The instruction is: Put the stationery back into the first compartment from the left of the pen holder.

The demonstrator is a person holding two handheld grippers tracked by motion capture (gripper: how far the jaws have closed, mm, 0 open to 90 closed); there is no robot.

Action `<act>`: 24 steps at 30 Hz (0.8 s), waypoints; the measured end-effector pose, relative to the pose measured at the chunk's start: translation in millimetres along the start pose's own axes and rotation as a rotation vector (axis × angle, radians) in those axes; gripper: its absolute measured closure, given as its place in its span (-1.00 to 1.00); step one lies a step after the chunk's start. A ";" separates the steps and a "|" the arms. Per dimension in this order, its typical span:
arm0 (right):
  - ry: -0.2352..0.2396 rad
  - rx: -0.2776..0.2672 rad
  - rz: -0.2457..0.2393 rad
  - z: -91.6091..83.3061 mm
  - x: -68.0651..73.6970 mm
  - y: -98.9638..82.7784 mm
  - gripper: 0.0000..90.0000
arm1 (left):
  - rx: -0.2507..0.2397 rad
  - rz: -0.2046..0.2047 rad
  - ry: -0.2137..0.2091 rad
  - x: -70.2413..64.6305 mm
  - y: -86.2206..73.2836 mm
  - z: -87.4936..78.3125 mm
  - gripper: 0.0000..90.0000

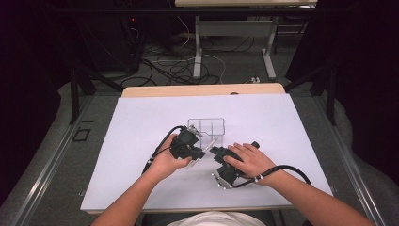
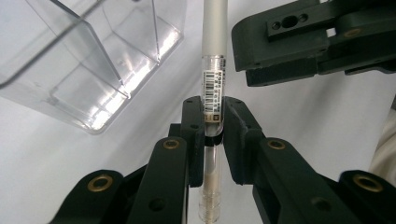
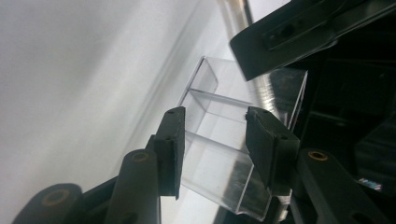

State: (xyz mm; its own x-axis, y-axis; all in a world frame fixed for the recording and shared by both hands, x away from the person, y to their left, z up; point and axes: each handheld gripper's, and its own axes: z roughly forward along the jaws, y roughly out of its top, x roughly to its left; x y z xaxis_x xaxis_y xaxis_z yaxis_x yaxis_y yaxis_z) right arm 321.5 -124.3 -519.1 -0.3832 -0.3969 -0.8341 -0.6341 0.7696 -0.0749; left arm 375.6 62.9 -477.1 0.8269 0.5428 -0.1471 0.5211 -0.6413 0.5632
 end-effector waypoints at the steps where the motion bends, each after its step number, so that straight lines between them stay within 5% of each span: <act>1: 0.002 0.003 0.007 0.1 0.0 -0.4 0.24 | -0.002 -0.001 -0.001 1.0 0.5 -1.9 0.76; 8: 0.066 0.012 0.085 3.1 -1.2 -2.7 0.13 | -0.051 -0.018 0.000 6.5 3.4 -13.1 0.76; 9: 0.083 0.039 0.153 2.9 1.4 -3.3 0.11 | -0.054 -0.007 0.005 8.4 4.0 -15.0 0.76; 12: 0.098 0.063 0.200 5.1 2.7 -7.1 0.03 | -0.079 -0.016 0.004 11.2 5.3 -19.2 0.76; 13: 0.102 0.082 0.256 4.2 5.6 -8.2 -0.02 | -0.089 -0.017 0.009 12.3 5.7 -19.9 0.76; 15: 0.089 0.063 0.304 6.5 6.5 -12.1 -0.09 | -0.101 -0.023 0.014 14.1 6.9 -22.3 0.76; 20: 0.108 0.058 0.537 6.1 8.0 -20.8 -0.28 | -0.159 -0.031 0.039 18.9 10.0 -26.1 0.76; 24: 0.128 0.029 0.650 5.2 5.5 -29.7 -0.45 | -0.208 -0.047 0.042 22.5 12.2 -29.6 0.76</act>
State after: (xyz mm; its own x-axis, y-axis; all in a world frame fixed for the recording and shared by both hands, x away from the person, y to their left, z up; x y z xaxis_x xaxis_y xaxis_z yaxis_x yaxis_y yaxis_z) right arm 341.7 -146.7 -524.4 -0.7598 0.0979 -0.6428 -0.2291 0.8849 0.4055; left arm 394.3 83.3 -449.5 0.7912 0.5941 -0.1454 0.5000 -0.4914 0.7131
